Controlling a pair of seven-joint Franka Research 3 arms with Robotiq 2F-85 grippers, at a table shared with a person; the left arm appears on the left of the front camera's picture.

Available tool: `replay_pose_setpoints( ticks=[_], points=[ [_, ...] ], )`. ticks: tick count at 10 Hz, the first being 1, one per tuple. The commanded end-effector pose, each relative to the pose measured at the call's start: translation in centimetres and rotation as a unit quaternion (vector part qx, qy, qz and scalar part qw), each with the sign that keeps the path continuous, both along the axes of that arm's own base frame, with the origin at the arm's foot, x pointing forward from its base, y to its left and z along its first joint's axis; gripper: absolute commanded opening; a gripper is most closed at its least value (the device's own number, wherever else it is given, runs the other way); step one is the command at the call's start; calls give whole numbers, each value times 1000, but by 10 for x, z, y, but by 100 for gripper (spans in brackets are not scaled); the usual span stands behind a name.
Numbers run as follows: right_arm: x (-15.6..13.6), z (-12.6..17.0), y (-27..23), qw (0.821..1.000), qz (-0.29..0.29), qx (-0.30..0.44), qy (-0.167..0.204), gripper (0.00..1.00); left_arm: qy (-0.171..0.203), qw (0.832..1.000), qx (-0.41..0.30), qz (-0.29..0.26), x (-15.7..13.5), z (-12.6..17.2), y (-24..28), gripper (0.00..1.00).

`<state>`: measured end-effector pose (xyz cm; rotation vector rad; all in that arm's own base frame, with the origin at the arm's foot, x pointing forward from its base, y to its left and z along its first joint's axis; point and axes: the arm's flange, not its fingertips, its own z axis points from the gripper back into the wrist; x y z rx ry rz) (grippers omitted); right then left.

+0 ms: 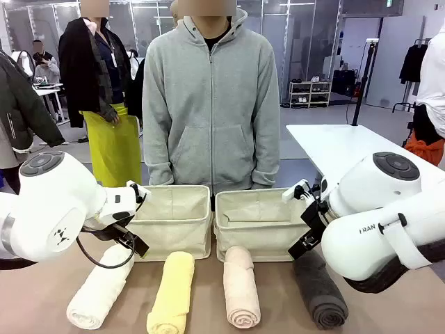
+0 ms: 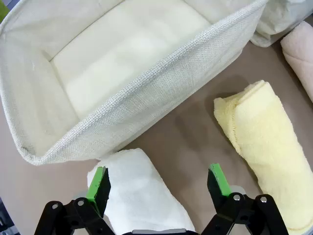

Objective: Divide the towels into two baskets.
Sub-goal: Pick up one hotel-folded towel and place it in the Fabric basket indicated by the person.

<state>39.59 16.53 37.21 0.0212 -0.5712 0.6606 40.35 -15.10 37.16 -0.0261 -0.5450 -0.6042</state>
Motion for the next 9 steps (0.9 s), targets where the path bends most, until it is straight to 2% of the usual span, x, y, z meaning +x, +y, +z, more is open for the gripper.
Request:
replay_pose_setpoints(
  ticks=[1,9],
  points=[
    [0,0,0,1000,0,0,0,100,0,1000,0,0,0,0,0,100],
    [0,0,0,1000,0,0,0,100,0,1000,0,0,0,0,0,100]
  ],
)
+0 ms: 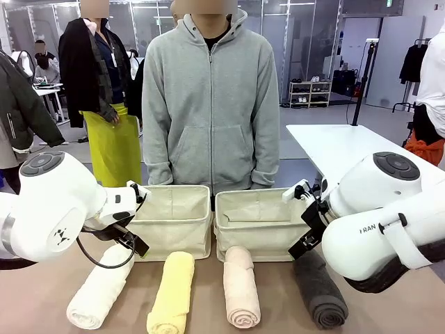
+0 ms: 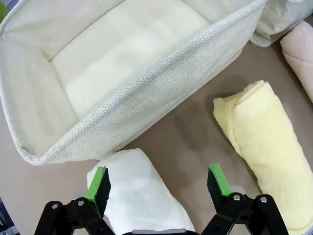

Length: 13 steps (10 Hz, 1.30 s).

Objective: Divide the towels into two baskets.
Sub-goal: Pick up one hotel-folded towel and place it in the Fabric basket indicated by the person.

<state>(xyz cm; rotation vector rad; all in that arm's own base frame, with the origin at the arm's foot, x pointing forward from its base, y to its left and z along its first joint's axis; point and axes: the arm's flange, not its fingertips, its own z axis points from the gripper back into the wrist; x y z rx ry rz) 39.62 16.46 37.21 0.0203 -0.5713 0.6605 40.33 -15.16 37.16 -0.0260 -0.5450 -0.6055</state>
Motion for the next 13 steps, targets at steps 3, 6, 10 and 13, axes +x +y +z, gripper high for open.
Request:
replay_pose_setpoints(
  ticks=[3,6,10,13],
  points=[
    [14,35,-7,999,-12,35,35,100,16,1000,-1,9,5,19,0,100],
    [26,70,-23,986,-21,127,102,100,90,990,-108,21,11,64,22,100],
    [26,90,-93,912,-3,347,217,100,199,909,-365,20,8,81,98,100],
    [10,86,-180,819,-7,516,252,100,221,812,-540,-2,-12,62,170,100]
  ],
)
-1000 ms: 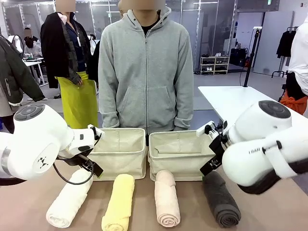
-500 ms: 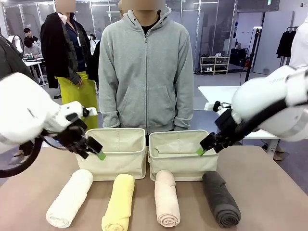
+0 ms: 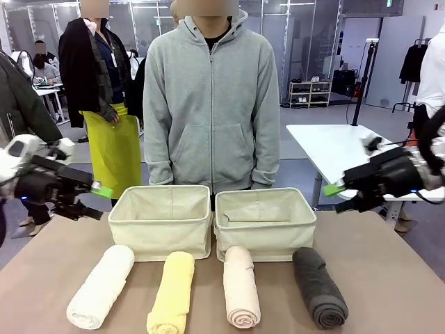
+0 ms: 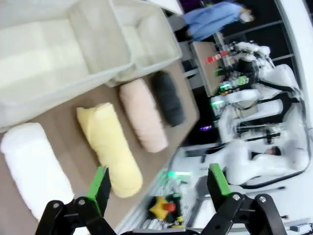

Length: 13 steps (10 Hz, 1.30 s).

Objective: Divide the towels into two baskets.
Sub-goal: Pick up one hotel-folded towel and place it in the Fabric basket indicated by the person.

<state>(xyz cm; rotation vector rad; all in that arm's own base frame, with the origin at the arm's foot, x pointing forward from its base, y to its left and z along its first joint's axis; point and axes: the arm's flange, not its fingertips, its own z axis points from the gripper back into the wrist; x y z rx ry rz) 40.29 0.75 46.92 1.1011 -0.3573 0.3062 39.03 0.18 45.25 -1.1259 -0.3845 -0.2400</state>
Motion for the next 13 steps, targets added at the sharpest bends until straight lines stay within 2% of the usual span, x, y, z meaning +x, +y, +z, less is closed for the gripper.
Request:
replay_pose_setpoints(
  ticks=[1,4,7,8,9,10,11,13],
  points=[
    [-9,-16,-62,994,-57,79,45,100,21,994,-100,34,-9,-31,54,100],
    [-52,-35,-168,972,-193,110,71,100,13,984,-141,107,-46,-43,155,100],
    [-109,-42,-255,945,-297,116,78,100,0,964,-140,227,-98,-38,239,100],
    [-121,-39,-267,939,-317,110,72,100,4,958,-135,251,-107,-38,250,100],
    [-122,-34,-265,942,-315,93,72,100,5,958,-126,257,-106,-38,249,100],
    [-112,-37,-253,948,-308,46,70,100,-5,966,-116,232,-98,-41,240,100],
    [-126,-46,-278,939,-321,106,61,100,-1,956,-140,256,-113,-39,258,100],
    [-126,-46,-278,939,-321,106,61,100,-1,956,-140,256,-113,-39,258,100]
  ],
)
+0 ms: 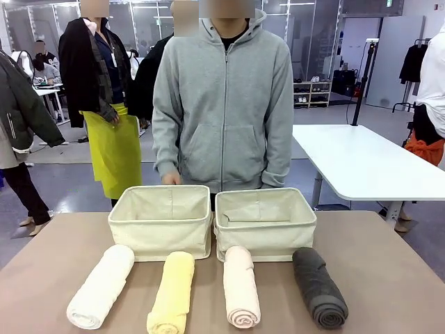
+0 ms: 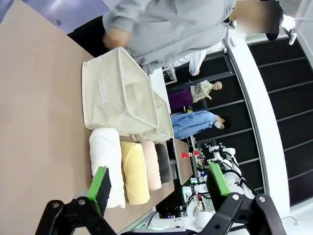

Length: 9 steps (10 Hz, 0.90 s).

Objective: Divide the towels into two baskets.
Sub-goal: Pick up one hotel-folded towel and place it in the Fabric basket indicated by the person.

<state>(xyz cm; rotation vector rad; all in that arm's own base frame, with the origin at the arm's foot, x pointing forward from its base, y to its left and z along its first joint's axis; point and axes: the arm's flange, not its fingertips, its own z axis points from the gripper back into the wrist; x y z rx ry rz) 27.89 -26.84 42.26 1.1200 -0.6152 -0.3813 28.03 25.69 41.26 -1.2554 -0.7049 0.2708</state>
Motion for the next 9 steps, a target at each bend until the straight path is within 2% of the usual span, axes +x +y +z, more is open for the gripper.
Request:
replay_pose_setpoints(
  ticks=[1,9],
  points=[
    [-2,0,-2,1000,-2,12,-6,100,-1,1000,-3,5,-3,0,3,100],
    [-2,0,-2,1000,-2,12,-6,100,-1,1000,-3,5,-3,0,3,100]
  ],
)
